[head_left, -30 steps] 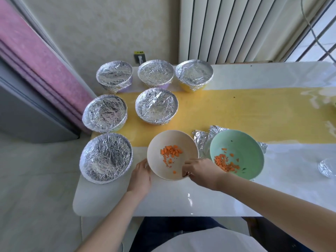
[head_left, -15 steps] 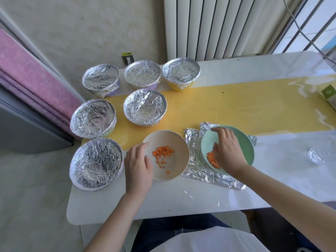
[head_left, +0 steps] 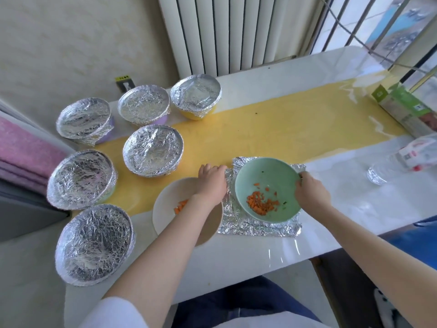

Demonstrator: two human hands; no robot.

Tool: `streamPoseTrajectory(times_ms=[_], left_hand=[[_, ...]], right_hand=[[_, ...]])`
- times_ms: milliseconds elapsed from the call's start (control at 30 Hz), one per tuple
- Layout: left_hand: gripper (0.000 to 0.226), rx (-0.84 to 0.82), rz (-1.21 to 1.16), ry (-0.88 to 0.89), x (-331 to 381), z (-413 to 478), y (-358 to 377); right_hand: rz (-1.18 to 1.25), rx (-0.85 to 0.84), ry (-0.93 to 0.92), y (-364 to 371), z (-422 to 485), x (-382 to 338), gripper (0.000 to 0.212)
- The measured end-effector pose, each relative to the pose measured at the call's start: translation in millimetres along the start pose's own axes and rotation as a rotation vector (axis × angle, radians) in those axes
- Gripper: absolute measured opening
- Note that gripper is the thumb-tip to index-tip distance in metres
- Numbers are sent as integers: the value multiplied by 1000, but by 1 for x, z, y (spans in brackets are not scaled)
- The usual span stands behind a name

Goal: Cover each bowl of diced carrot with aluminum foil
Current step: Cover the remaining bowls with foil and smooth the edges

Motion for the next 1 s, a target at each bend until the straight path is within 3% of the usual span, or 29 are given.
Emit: streamPoseTrajectory(times_ms=[133,267,333,500,600,667,867,1000], left_hand=[[35,-173,90,-81,-11,18,20],[37,-196,59,-100,-3,35,30],[45,-183,-84,-128,-1,44,36],[63,-106,-716,-394,-15,44,52],[36,-100,-768,-351,-11,46,52],[19,-47,-765,-271,-4,49,41],[10,238,-692,-54,18,48,-22],[8,469,-721,-86,9,31,-54]], right_hand=[[44,-6,-14,3,3,4,25],[63,0,-23,2,4,4,24],[86,-7,-22,1,4,6,22],[145,-24,-6,2,5,14,23],[175,-20,-13,1,4,18,18],[197,-3,-24,-2,2,18,17],[337,66,-53,-16,-2,20,24],[407,110,-66,-29,-2,16,24]])
Point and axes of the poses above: each hand's wrist, its own z-axis towards the middle knuckle, its own y-axis out of the palm, x = y × z, the point moved 10 cm from there along z, towards the middle knuckle, and after that the axes turned 8 degrees about y, right-handed, at the moved point
